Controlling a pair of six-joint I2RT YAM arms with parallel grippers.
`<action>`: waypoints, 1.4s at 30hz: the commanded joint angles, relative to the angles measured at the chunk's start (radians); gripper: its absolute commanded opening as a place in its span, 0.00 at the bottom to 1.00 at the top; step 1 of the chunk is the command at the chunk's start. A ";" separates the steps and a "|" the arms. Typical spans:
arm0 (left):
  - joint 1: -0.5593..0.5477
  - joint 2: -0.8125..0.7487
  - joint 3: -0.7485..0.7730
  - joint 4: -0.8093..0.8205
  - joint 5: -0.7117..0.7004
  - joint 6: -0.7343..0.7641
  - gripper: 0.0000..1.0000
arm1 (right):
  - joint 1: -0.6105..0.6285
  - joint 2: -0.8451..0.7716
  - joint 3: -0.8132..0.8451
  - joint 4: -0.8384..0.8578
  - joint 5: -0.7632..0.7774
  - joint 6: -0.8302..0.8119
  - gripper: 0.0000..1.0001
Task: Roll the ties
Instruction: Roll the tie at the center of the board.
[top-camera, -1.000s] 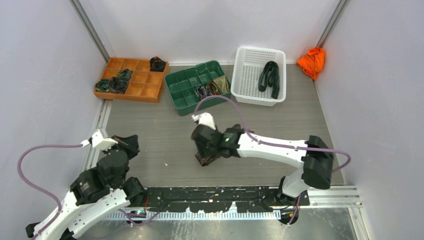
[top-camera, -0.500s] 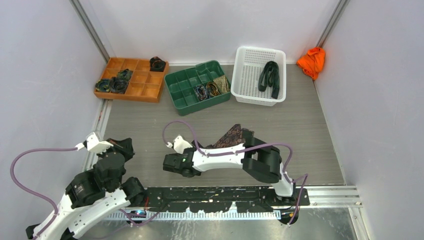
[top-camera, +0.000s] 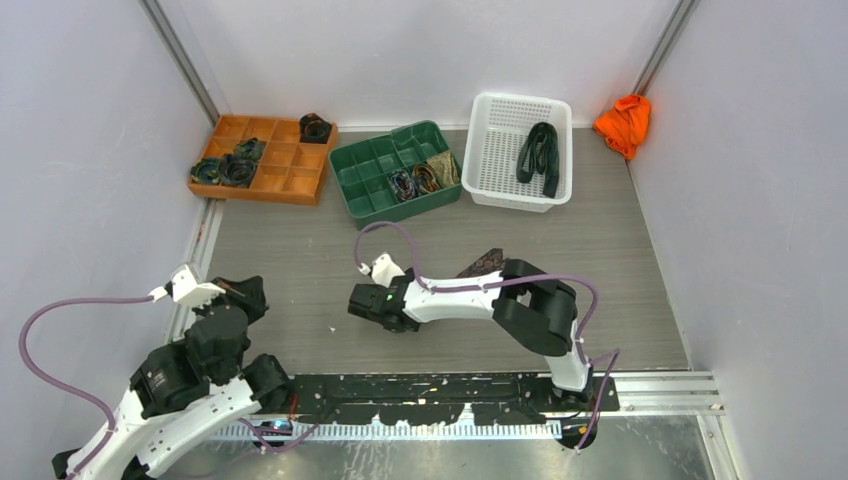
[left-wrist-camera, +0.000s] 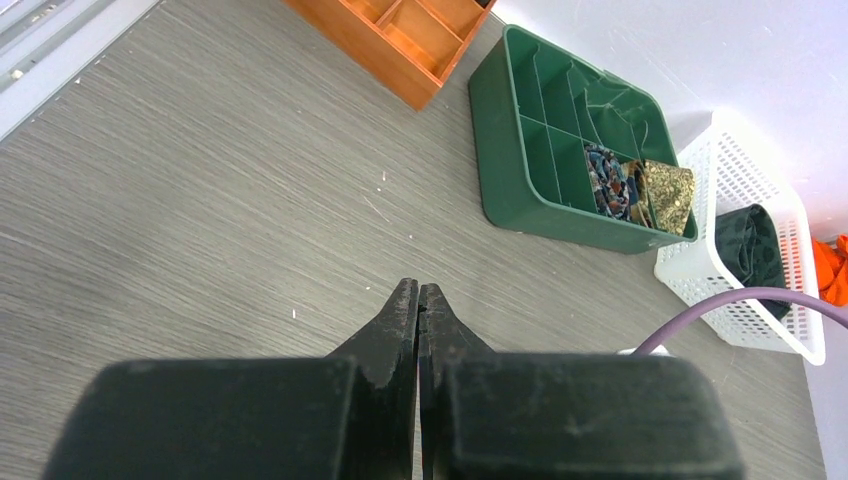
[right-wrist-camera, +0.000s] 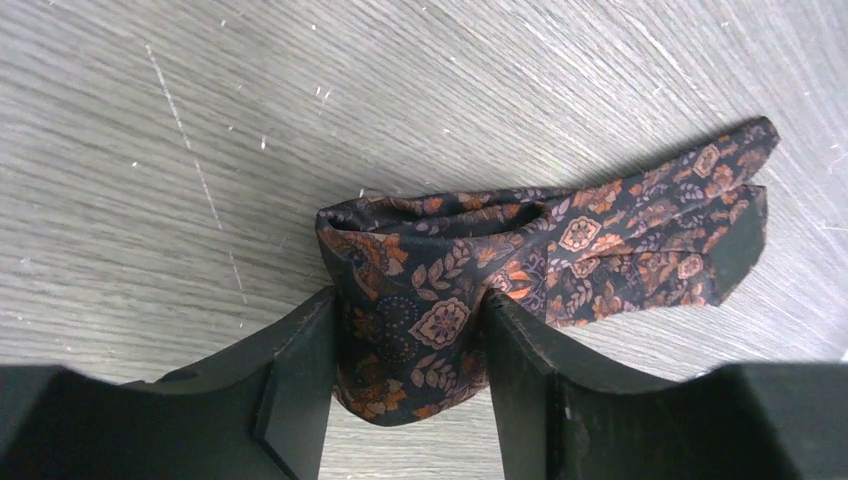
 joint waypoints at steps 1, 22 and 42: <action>-0.003 0.024 0.018 0.046 -0.038 0.017 0.00 | -0.042 -0.050 -0.050 0.073 -0.104 0.010 0.53; -0.003 0.138 0.067 0.224 0.023 0.168 0.00 | -0.133 -0.350 -0.258 0.522 -0.605 0.099 0.30; -0.002 0.391 -0.120 0.491 0.098 0.105 0.00 | -0.148 -0.530 -0.309 0.557 -0.598 0.038 0.67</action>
